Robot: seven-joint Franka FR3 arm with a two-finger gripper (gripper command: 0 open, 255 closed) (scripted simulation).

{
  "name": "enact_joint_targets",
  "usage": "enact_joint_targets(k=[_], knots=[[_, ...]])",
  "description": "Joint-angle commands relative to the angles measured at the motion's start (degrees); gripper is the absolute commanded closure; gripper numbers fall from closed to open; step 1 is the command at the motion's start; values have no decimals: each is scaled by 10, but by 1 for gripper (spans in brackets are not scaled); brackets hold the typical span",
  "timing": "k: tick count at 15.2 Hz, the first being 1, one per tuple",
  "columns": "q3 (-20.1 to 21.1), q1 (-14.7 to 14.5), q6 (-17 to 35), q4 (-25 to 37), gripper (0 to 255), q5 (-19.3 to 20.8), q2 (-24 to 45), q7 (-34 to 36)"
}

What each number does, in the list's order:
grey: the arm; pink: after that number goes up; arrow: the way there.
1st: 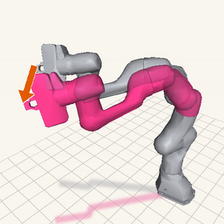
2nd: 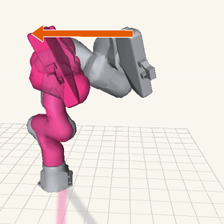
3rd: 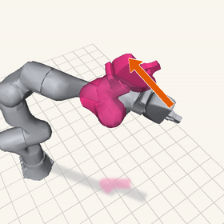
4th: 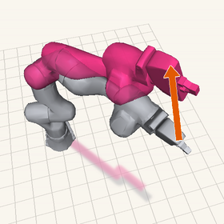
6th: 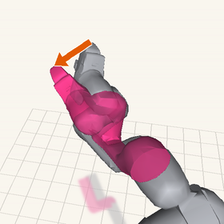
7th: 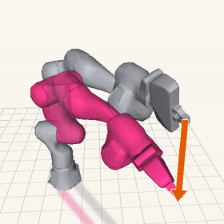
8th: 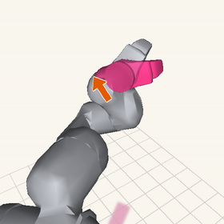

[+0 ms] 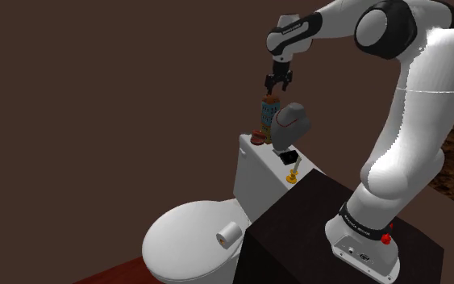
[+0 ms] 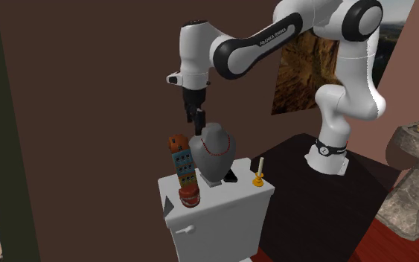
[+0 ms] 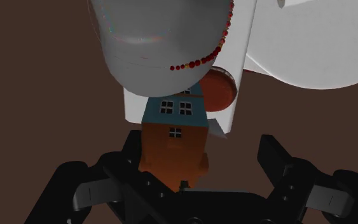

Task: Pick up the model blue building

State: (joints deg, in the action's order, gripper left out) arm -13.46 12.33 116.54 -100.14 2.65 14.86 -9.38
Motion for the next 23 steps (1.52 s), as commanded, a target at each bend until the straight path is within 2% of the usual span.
enact_joint_targets(k=[1, 2, 9, 12, 13, 23], knots=[[-4, 12, 3, 39, 0, -13, 42, -7], [-5, 19, 2, 61, 0, -20, 64, -10], [-2, 20, 48, 32, 0, -23, 82, -9], [-2, 20, 52, 30, 0, -23, 84, -9], [-2, 20, 52, 30, 255, -23, 83, -9], [-2, 20, 46, 34, 255, -23, 80, -9]])
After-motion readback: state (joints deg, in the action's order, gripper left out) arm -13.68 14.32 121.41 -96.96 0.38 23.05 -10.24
